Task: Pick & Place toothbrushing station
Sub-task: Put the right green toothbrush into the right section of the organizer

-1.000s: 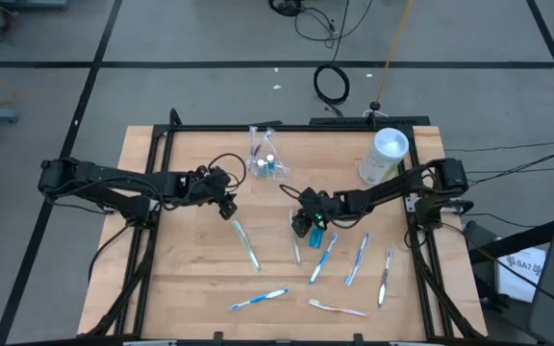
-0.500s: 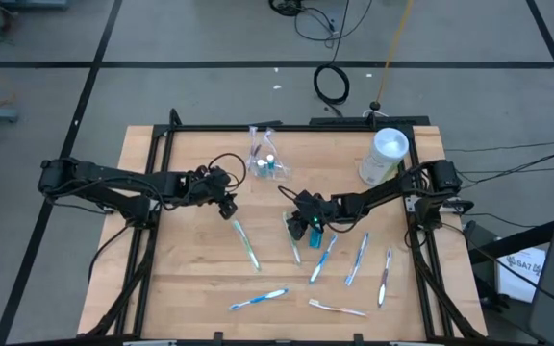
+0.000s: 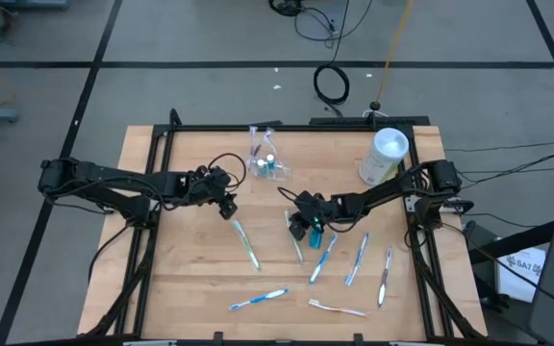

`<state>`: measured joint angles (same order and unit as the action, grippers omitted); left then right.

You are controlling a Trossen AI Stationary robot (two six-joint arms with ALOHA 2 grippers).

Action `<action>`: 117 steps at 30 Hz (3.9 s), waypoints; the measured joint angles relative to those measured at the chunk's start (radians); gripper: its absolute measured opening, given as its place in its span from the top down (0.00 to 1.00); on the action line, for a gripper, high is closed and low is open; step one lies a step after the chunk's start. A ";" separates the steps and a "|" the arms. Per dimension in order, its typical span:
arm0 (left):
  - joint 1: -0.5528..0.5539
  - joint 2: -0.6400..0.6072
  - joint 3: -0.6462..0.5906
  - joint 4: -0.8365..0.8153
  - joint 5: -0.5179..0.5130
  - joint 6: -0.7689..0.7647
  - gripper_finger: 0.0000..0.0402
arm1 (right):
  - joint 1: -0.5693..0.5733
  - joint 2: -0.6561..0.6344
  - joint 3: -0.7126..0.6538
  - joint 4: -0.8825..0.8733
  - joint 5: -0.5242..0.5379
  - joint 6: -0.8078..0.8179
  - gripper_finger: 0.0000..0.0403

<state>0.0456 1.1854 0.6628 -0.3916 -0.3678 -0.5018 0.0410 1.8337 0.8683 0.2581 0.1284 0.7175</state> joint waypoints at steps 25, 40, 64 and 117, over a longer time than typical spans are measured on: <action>0.000 0.000 0.000 0.000 0.000 0.001 0.42 | 0.000 -0.036 -0.003 0.022 -0.002 -0.076 1.00; 0.000 0.000 0.000 0.000 0.000 0.000 0.42 | 0.010 -0.040 -0.001 0.031 -0.052 -0.019 0.69; 0.000 0.000 0.000 0.001 0.000 0.001 0.42 | 0.023 0.002 0.000 0.039 -0.047 -0.024 0.83; 0.000 0.000 0.000 0.053 -0.007 0.060 0.42 | -0.200 -0.278 0.000 0.645 0.188 -0.900 1.00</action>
<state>0.0452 1.1858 0.6632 -0.3382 -0.3748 -0.4418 -0.1587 1.5557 0.8684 0.9026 0.3159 -0.1829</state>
